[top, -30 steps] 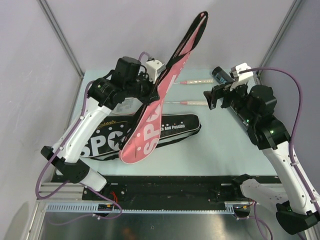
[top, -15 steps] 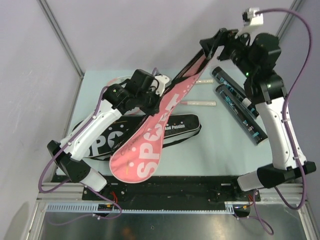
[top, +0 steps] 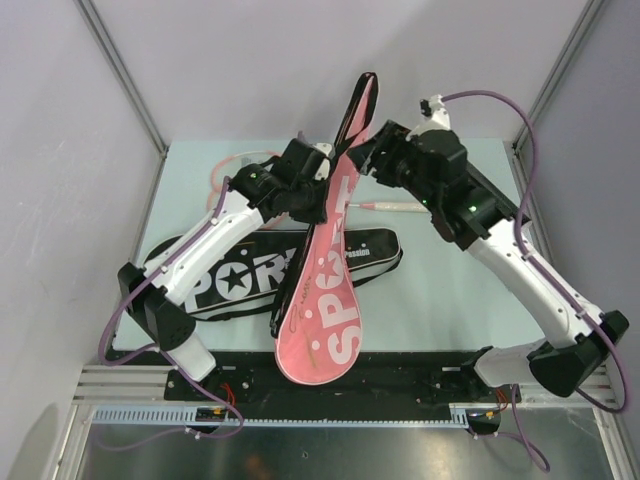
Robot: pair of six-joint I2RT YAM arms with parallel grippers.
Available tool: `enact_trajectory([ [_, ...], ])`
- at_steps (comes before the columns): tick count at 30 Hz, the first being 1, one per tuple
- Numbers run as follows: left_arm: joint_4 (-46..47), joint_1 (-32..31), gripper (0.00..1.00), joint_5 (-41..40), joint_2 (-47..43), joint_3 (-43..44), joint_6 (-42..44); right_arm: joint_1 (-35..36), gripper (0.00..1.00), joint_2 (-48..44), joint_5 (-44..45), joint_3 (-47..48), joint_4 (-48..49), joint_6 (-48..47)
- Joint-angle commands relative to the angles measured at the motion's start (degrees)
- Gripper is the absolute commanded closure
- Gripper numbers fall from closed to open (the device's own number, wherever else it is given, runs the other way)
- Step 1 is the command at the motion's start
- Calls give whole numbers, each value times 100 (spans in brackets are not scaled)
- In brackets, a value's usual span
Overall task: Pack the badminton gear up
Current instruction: Open the racket bag at the center of the board.
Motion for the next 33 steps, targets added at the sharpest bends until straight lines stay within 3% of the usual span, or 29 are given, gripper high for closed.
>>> enact_trajectory([
  [1,369,-45,100,-88,-184,259,-345,194,45,300,320,-162,643,369],
  [3,395,-45,100,-71,-210,232,-354,237,52,466,284,-181,759,448],
  [13,465,-54,100,-9,-255,197,-249,387,54,932,319,-260,1102,448],
  [22,474,-62,100,-159,-298,171,-257,651,61,1188,768,-269,1014,290],
  [33,615,-80,100,-246,-527,-93,-345,783,94,1259,908,-269,1225,-166],
])
